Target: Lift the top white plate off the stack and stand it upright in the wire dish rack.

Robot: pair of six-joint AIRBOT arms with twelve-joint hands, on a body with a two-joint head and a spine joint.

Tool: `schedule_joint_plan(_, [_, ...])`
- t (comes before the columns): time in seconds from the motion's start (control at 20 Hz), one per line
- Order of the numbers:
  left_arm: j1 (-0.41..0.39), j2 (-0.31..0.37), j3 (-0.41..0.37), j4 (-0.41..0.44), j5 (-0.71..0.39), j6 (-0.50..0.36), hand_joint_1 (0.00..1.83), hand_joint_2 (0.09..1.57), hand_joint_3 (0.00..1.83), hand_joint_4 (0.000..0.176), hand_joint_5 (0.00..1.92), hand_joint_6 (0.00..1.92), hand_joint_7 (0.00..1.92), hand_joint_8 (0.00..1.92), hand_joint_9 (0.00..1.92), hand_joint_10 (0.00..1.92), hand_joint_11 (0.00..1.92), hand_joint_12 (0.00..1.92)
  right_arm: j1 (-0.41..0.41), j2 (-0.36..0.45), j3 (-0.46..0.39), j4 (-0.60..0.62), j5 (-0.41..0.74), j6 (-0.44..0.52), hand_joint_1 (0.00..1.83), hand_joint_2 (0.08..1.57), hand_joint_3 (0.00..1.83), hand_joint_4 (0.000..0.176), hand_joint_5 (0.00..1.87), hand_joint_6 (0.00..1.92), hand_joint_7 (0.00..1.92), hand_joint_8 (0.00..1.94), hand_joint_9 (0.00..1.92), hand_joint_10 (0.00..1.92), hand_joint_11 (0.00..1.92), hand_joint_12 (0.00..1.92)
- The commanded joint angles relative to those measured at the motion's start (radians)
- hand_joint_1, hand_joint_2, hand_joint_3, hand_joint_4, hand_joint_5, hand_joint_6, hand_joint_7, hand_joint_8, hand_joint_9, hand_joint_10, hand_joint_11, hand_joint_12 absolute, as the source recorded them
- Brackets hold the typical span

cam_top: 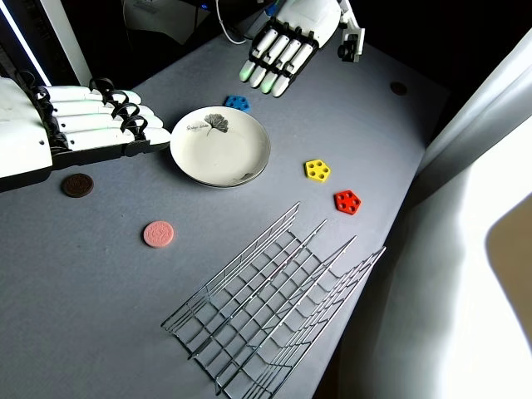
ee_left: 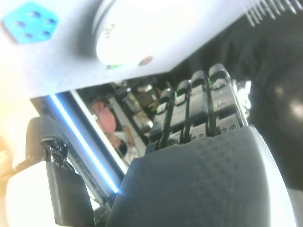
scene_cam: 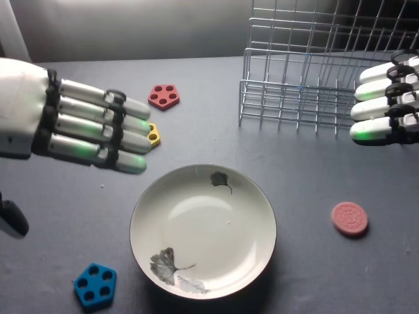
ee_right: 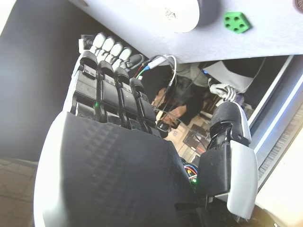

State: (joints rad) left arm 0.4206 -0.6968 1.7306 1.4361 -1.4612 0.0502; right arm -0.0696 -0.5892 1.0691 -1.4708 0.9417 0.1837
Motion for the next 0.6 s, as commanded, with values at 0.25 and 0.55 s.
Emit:
schedule_joint_plan(0.25, [-0.072,-0.017,0.027,-0.055,-0.085,-0.013,0.42,0.94,0.0,0.0,0.0,0.0,0.0,0.0,0.0,0.0,0.0,0.0,-0.011,0.014,-0.023,0.045,-0.012,0.001,0.45,1.07,0.0,0.0,0.0,0.0,0.0,0.0,0.0,0.0,0.0,0.0])
schedule_joint_plan(0.55, [-0.067,-0.028,0.02,-0.002,-0.082,-0.012,0.39,0.94,0.0,0.0,0.0,0.0,0.0,0.0,0.0,0.0,0.0,0.0,-0.008,0.013,-0.035,0.043,-0.037,0.0,0.39,1.07,0.0,0.0,0.0,0.0,0.0,0.0,0.0,0.0,0.02,0.01])
